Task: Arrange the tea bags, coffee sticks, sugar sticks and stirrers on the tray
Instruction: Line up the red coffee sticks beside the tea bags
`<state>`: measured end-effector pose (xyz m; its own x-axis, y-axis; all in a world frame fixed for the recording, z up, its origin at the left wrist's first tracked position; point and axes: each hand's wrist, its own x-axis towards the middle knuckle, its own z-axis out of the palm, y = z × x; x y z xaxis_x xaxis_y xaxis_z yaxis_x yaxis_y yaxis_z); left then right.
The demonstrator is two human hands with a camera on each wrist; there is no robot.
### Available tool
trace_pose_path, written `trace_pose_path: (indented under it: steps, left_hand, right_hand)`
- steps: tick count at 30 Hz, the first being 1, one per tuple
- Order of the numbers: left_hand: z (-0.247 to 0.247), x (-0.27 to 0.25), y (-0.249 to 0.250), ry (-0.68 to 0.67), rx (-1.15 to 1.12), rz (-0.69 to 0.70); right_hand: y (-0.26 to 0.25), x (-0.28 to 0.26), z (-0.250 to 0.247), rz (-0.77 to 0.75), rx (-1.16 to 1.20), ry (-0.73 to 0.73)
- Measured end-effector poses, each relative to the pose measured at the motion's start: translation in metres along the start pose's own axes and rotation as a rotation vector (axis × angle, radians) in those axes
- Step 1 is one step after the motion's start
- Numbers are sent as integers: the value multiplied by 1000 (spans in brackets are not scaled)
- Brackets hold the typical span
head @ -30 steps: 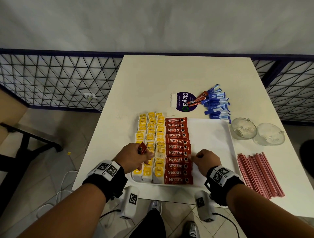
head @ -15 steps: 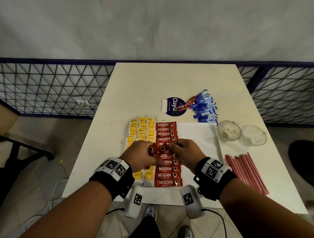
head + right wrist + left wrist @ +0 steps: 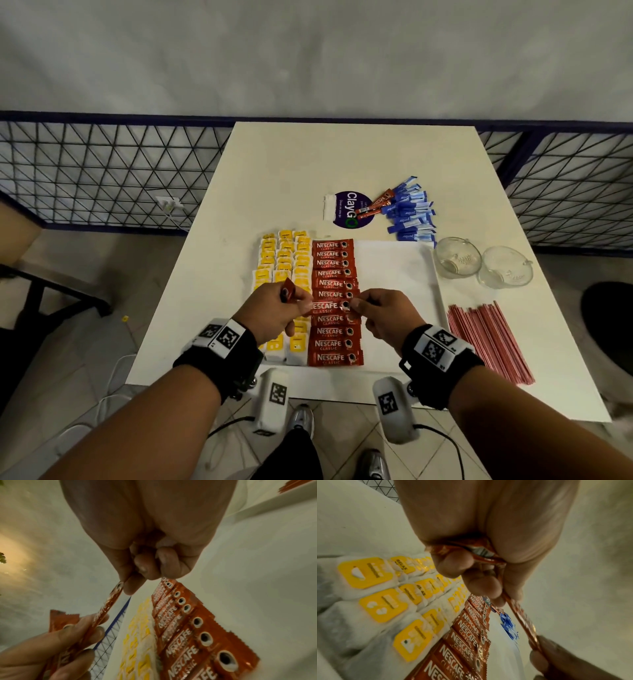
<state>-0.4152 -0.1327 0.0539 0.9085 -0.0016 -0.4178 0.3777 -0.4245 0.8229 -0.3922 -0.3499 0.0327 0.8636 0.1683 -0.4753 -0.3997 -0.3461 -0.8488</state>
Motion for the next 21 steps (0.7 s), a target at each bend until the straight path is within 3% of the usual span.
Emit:
trace_pose_path:
  steps: [2, 6, 21]
  left_hand:
    - [-5, 0, -7, 81, -15, -18]
    - [-17, -1, -23, 179, -29, -60]
    - [-34, -4, -39, 158, -1, -77]
  right_hand:
    - [10, -2, -5, 50, 44, 18]
    - [32, -1, -10, 121, -123, 17]
    - [36, 14, 12, 201, -538, 66]
